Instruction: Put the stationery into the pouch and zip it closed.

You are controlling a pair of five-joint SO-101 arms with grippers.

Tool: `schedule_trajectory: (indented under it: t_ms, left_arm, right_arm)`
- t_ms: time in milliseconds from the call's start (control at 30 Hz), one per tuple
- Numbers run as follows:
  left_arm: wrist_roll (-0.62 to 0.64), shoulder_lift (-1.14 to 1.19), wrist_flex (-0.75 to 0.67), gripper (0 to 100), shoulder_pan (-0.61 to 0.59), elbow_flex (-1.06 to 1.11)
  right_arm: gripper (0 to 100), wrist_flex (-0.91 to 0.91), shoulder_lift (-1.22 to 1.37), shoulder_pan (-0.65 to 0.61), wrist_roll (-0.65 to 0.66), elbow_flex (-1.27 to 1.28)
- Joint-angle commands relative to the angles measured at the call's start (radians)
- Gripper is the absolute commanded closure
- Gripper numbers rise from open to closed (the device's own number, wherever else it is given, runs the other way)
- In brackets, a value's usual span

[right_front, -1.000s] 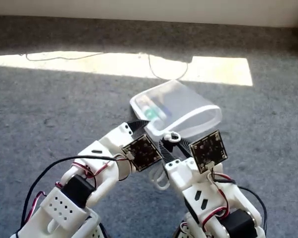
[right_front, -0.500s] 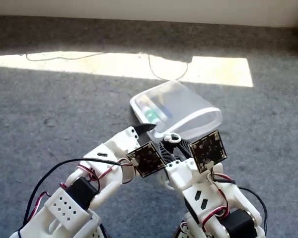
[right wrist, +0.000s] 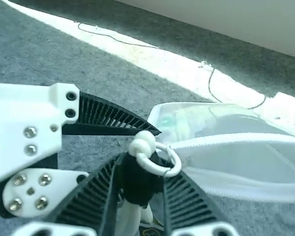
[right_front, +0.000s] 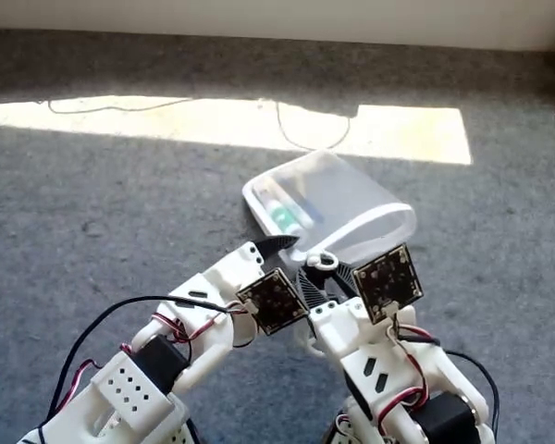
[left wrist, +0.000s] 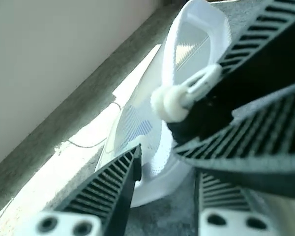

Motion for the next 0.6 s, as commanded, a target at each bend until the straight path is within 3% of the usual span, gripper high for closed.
schedule_trajectory:
  t_ms: [0,200,467,567]
  left_arm:
    - [0.017,-0.016,-0.040,89,0.021,-0.007]
    - [0.015,-0.016,-0.054,100,0.021,0.018]
    - [0.015,-0.025,-0.046,99,0.012,0.019]
    - [0.015,-0.027,0.014,99,0.012,0.008]
  right_arm:
    - [99.4,0.002,0.022,0.005,0.005,-0.067]
    - [99.4,0.001,0.022,0.007,0.005,-0.074]
    - [99.4,-0.039,0.022,0.015,0.005,-0.076]
    - [99.4,-0.093,0.022,0.073,0.005,-0.068]
